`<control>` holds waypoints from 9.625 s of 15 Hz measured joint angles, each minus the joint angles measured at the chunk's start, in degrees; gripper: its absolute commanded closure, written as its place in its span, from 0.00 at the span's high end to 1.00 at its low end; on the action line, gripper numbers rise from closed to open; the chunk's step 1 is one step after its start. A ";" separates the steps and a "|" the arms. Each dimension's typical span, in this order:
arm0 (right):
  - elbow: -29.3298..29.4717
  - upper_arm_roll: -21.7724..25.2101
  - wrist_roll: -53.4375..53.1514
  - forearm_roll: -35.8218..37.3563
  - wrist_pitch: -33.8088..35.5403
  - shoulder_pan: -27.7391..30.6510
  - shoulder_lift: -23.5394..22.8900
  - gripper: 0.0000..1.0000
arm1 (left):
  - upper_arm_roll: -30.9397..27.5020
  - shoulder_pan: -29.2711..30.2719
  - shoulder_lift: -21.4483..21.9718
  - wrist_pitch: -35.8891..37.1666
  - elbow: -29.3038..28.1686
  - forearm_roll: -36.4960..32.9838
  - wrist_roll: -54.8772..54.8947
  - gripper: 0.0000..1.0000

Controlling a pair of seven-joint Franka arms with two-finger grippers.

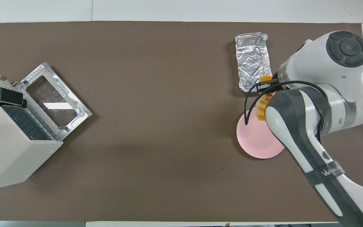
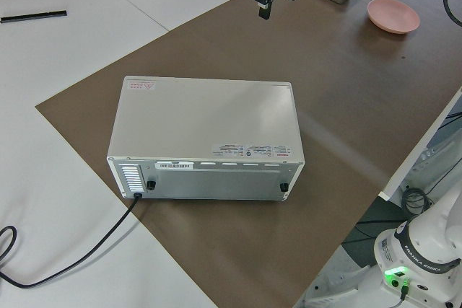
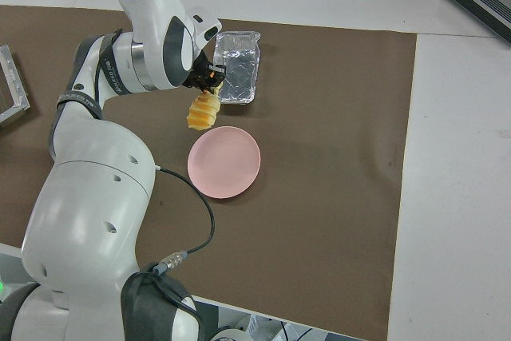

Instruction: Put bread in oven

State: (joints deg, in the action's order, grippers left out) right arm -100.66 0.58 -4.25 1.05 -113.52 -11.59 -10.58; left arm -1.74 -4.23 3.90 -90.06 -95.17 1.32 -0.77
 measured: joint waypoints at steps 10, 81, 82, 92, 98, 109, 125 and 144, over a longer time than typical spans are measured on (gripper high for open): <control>33.93 0.06 2.23 -1.48 8.49 2.71 -27.57 0.00 | 0.00 0.00 0.00 0.00 0.00 0.00 0.00 1.00; 33.63 -0.87 3.29 -3.06 17.69 -2.65 -22.15 0.00 | -0.01 0.00 0.01 0.00 0.00 0.00 0.00 1.00; 33.76 -0.91 -1.12 -3.08 18.18 -5.39 -21.77 0.00 | 0.00 0.00 0.01 0.00 0.00 0.00 0.00 1.00; 22.80 -0.78 -24.29 -3.64 0.67 -22.98 -21.82 0.00 | -0.01 0.00 0.01 0.00 0.00 0.00 0.00 1.00; 11.92 -0.50 -27.85 -3.64 -10.85 -23.93 -19.46 0.00 | -0.01 0.00 0.01 0.00 0.00 0.00 0.00 1.00; 4.21 -0.50 -27.84 -3.64 -19.42 -24.00 -16.56 1.00 | 0.02 0.00 0.01 0.01 0.00 0.00 -0.02 1.00; 7.89 1.05 -3.95 -3.62 2.31 -4.92 -3.30 1.00 | 1.04 -18.21 -6.77 -5.37 -0.26 0.05 -16.56 1.00; 7.64 -1.02 12.87 -1.29 28.02 13.09 13.17 1.00 | 0.28 -37.99 -36.61 -21.02 11.95 4.69 -34.46 1.00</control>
State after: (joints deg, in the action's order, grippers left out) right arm -93.02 -0.43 8.62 -0.24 -85.50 1.50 2.59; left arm -1.46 -42.21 -32.71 -111.07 -83.22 6.01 -35.24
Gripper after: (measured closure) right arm 0.000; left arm 0.000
